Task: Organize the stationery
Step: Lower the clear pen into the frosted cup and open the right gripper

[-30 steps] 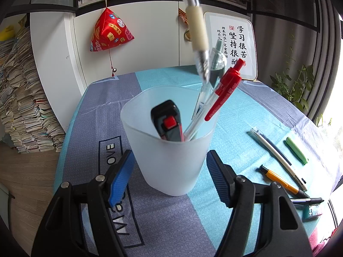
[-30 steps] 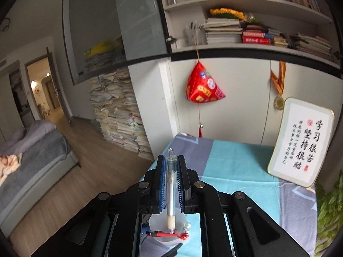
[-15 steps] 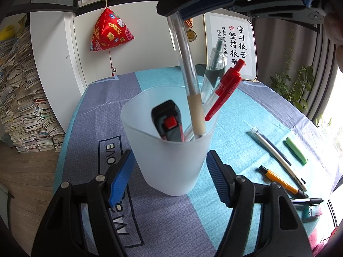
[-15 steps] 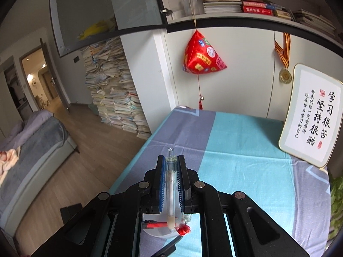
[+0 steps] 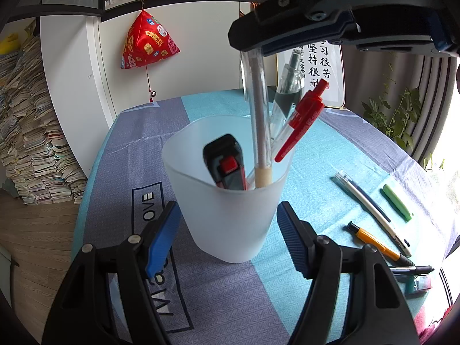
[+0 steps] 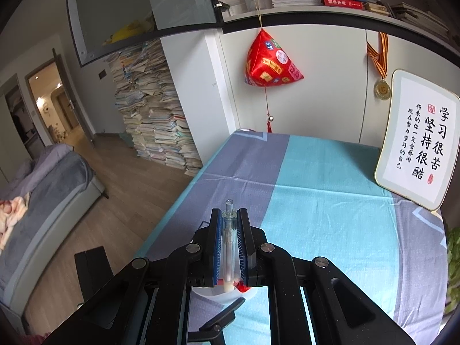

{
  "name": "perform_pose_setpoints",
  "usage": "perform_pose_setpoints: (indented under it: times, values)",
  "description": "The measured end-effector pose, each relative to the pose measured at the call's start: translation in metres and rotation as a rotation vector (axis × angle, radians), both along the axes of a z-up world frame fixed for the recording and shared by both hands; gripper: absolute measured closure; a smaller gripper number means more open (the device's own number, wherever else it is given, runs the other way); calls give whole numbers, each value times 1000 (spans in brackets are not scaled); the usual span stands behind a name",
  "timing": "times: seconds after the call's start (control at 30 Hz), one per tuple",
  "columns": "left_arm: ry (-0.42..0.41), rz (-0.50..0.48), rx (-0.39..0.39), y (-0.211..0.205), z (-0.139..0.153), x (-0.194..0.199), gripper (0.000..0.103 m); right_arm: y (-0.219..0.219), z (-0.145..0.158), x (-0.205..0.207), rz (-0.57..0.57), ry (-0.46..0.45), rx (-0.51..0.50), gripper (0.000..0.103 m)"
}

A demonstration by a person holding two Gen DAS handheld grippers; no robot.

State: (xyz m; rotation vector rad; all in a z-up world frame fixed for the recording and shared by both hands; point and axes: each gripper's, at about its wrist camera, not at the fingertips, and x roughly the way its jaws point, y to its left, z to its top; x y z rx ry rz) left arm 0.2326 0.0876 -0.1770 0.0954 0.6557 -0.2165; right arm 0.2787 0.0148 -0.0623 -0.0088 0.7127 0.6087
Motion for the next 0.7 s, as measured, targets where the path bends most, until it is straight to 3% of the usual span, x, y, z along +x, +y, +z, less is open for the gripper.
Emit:
perform_pose_setpoints:
  times: [0.7]
  values:
    - [1,0,1,-2,-2,0,34,-19,8,-16,-16,-5,29,92]
